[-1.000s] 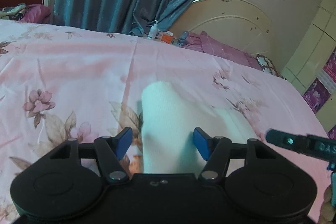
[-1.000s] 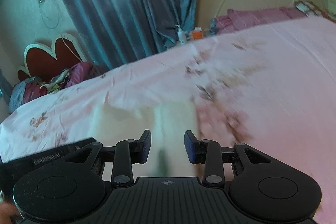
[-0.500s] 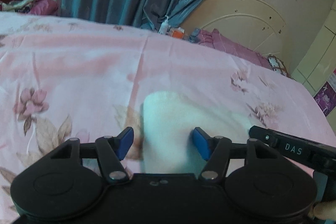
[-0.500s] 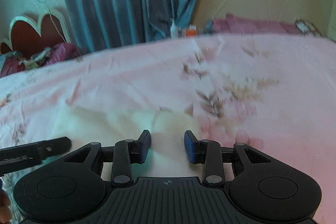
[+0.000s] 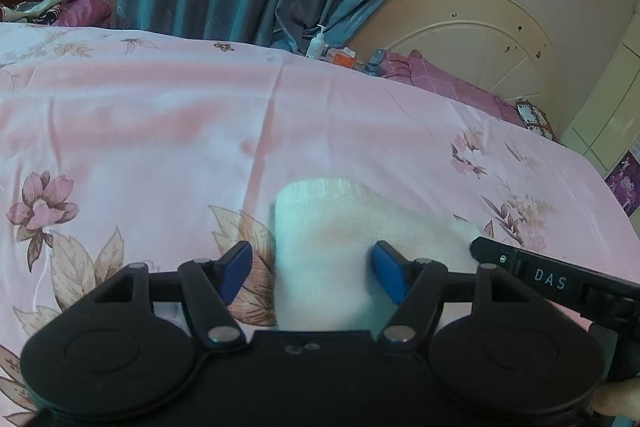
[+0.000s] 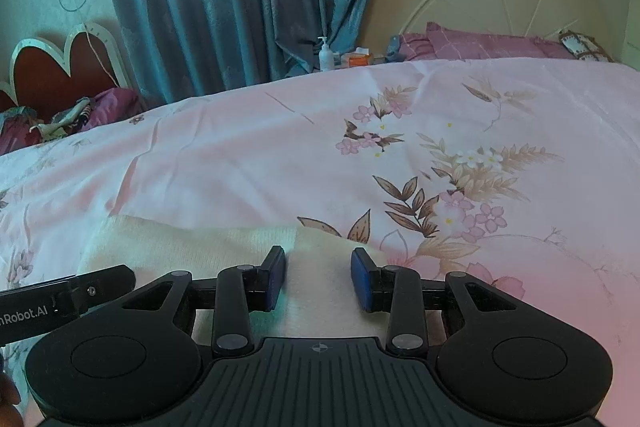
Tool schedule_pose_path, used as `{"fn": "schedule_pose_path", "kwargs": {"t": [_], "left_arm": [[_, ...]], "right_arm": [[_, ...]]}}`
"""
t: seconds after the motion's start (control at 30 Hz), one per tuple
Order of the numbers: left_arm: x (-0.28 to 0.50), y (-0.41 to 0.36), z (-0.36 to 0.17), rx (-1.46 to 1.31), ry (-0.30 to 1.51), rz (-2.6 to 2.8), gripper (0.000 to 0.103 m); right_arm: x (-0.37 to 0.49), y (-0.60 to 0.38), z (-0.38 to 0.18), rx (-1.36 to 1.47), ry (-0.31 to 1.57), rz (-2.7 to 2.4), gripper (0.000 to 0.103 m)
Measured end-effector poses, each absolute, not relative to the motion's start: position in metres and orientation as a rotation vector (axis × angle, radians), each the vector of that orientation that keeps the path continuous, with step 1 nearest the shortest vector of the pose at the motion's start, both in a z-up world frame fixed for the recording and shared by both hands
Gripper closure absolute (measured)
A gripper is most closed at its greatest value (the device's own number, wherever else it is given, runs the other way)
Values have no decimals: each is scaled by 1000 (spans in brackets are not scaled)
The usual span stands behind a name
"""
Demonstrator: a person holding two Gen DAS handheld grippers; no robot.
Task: Fold small clothes
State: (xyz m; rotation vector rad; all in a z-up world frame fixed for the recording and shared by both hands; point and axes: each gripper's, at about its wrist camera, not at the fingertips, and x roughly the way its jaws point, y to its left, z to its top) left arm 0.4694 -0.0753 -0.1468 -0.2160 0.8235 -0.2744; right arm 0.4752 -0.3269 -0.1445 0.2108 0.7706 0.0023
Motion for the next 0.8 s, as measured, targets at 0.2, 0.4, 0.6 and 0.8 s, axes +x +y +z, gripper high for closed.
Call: {"fn": "schedule_pose_path", "kwargs": {"t": [0.2,0.4,0.6,0.8], "left_arm": [[469,-78,-143,-200,832,-263,35],[453,-71,-129,-220,805,-258,38],[414,-67,-116,-196,763,-295,38],[370,-65,-116,-177,755,-331,38]], "right_arm": [[476,-325,-140,172,792,26,67],[449,-335,-122,247,762,27,67],[397,-329,-107,198,721,57,67],[346,-314,-108,118,705,90,67]]}}
